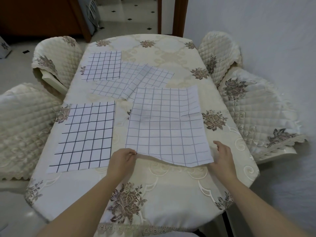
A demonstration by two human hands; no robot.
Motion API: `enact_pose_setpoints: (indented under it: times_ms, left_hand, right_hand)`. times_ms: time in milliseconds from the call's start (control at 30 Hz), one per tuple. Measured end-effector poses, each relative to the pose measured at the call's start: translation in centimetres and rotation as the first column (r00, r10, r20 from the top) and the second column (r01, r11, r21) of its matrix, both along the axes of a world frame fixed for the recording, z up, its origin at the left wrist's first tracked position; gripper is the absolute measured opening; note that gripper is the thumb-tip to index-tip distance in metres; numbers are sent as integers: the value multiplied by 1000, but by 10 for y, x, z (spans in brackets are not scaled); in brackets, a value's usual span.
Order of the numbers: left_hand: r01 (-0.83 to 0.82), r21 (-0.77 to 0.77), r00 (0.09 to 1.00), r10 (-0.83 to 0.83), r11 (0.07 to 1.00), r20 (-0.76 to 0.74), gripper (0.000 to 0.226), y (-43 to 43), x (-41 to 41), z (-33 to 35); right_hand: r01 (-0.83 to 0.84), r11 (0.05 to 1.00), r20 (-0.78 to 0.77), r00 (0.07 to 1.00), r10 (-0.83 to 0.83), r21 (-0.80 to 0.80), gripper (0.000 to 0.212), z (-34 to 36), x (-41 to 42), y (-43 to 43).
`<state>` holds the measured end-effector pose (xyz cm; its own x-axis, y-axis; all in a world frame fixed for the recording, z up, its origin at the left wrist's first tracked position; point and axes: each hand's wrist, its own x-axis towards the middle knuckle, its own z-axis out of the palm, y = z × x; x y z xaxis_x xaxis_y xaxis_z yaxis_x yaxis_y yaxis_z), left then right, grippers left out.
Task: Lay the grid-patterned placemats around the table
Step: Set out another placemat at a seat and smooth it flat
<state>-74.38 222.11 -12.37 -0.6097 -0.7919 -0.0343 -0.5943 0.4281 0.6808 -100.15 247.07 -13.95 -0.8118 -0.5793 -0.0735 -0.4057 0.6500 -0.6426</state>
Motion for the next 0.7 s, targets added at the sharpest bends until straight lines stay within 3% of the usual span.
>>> enact_pose_setpoints:
  times_ms: [67,167,233,467,700]
  left_hand:
    - [-45,75,997,50,996,-57,10,-3,-1,2]
    - [-64,127,992,77,990,-97,8,-9,-6,9]
    - [-84,141,987,102,986,-124,9,-15,-9,16]
    - [-139,125,966,162,982,-202,24,-38,-21,53]
    - [-158,193,934,210,969,-290,15,-44,-26,71]
  right_hand:
    - [-7,1000,13,1000,7,-11,68,-1,0,-3]
    - [22,997,16,1000,-21,-71,23,2,-1,-12]
    - [25,994,-5,1000,-26,-106,10,4,-6,-19]
    - [120,951,183,981,-69,-284,15,36,-27,-40]
    - [95,915,215,977,-9,-392,12,54,-33,-50]
